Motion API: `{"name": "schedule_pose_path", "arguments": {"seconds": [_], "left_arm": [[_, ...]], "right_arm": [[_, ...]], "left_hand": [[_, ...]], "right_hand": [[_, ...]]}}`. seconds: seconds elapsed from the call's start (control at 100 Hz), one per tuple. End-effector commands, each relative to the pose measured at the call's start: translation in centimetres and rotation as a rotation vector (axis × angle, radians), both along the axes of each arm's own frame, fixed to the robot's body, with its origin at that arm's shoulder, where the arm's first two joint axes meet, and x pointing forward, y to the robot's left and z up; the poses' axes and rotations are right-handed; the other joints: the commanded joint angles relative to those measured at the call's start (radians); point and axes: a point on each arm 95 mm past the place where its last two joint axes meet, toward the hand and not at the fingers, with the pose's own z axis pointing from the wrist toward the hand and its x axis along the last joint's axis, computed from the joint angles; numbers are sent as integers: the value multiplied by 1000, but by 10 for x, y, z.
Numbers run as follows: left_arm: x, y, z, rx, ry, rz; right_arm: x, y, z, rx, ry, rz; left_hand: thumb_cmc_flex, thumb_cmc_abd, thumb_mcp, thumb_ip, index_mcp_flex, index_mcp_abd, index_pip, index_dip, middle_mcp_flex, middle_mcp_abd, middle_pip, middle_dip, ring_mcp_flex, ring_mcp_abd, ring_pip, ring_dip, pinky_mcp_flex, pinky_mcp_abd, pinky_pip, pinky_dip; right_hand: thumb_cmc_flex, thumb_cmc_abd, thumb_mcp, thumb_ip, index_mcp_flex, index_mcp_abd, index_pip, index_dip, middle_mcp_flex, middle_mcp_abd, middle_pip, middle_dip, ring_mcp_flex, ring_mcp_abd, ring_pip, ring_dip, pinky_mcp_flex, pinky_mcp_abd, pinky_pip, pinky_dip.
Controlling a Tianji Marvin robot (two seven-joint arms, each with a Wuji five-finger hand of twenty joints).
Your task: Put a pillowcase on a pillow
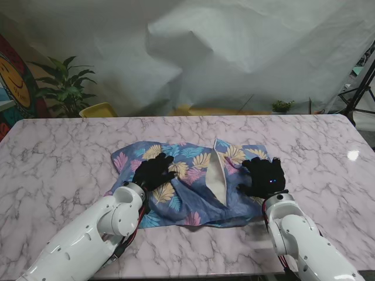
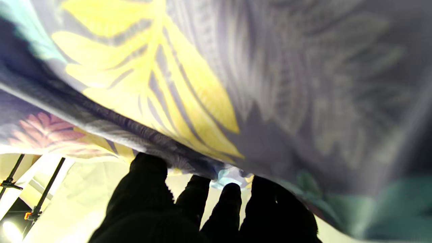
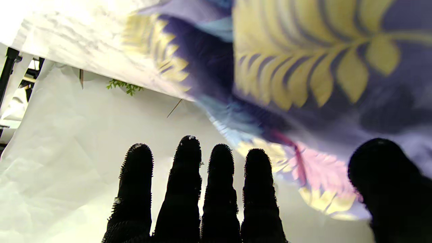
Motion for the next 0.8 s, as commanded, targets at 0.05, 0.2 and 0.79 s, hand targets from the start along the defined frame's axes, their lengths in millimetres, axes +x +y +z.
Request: {"name": "schedule_pose_path", "arguments": {"seconds": [0.05,0.2,0.79], "left_arm": [[-6,8,-1,4,8,21],[-9,8,-2,8,9,10],[-8,-8,-13,-42,35,-31]], "right_arm": [[-3,7,16,24,-5,11],[-9,16,20,39,20,24],[6,47,-3,172,133,84]], "left_hand": [[-19,11,-11,3,2,2,4,2,-12,6,-13,1,-19,18,3,16,9,78,43,30],[-28,8,-13,3,5,1,0,1,-16,8,-15,-2,-21,19,-3,15,8,80,36,29],[-41,8,-8,3,4,0,-8,2,-26,5,-14,-6,-25,16,-10,16,3,79,17,34]], "right_hand": [[-31,28,-15,10,4,-14,14,-23,-18,5,1,0,-31,21,2,1,-26,7,-16,1],[-53,79,-57,15,24,-23,10,-26,11,4,-16,-7,-26,30,-1,-2,-26,13,-18,-1],[2,259,-226,44,142,-86,31,7,179,-51,-44,-10,90,-6,4,7,9,12,-5,1]]}}
